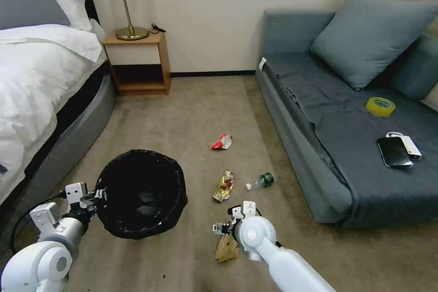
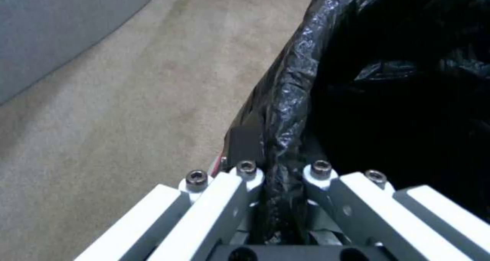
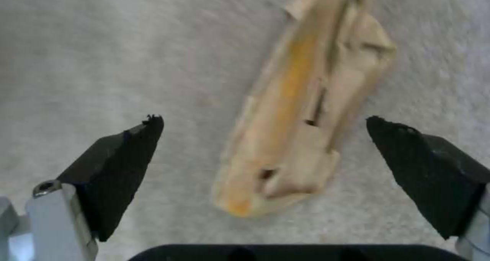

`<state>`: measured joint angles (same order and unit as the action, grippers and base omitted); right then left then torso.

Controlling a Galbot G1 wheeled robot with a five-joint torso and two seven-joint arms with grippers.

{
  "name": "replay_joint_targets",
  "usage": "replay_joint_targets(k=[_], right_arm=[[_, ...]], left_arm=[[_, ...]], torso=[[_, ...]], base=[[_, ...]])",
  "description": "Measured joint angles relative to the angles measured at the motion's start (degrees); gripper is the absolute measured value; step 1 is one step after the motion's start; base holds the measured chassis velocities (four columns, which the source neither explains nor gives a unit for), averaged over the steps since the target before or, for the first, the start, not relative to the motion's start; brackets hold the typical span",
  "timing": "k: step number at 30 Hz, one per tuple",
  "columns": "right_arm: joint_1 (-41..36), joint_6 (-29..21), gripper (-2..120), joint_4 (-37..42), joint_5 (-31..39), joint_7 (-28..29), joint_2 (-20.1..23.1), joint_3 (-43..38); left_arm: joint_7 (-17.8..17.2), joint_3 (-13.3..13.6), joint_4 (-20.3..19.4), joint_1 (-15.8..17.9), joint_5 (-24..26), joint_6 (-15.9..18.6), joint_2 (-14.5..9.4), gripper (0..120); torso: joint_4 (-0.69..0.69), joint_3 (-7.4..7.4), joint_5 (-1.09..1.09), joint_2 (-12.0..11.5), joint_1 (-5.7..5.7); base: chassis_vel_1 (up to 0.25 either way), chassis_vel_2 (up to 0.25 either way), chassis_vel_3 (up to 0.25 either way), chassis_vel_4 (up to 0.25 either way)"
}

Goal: Pick up the trash bin, then pick up the garbage on the floor and place it into the trash bin.

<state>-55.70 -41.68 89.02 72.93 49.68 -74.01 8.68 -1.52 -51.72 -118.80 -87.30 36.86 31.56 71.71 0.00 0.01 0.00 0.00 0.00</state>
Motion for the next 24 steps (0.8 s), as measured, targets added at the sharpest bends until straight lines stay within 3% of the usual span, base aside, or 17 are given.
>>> replay_joint_targets(k=[15,24], right_arm=[[2.77,2.37,100,-13.77,-10.05,-9.36,-4.65,-0.22],[1.13,3.95,68,-14.80,-13.82,-11.49,-4.74,-0.99]], left_arm=[[0.56,0.13,1.20,-0.08,-0.91,-0.82,0.76,3],[1.92,-1.30,2.67,-0.56,-0.67,-1.88,1.49,3]], torso=[[0.00,0.00,0.00,0.00,0.00],[0.00,-0.01,0.01,0.00,0.00]], base=[[0.000,0.000,0.000,0.000],[0.000,0.000,0.000,0.000]])
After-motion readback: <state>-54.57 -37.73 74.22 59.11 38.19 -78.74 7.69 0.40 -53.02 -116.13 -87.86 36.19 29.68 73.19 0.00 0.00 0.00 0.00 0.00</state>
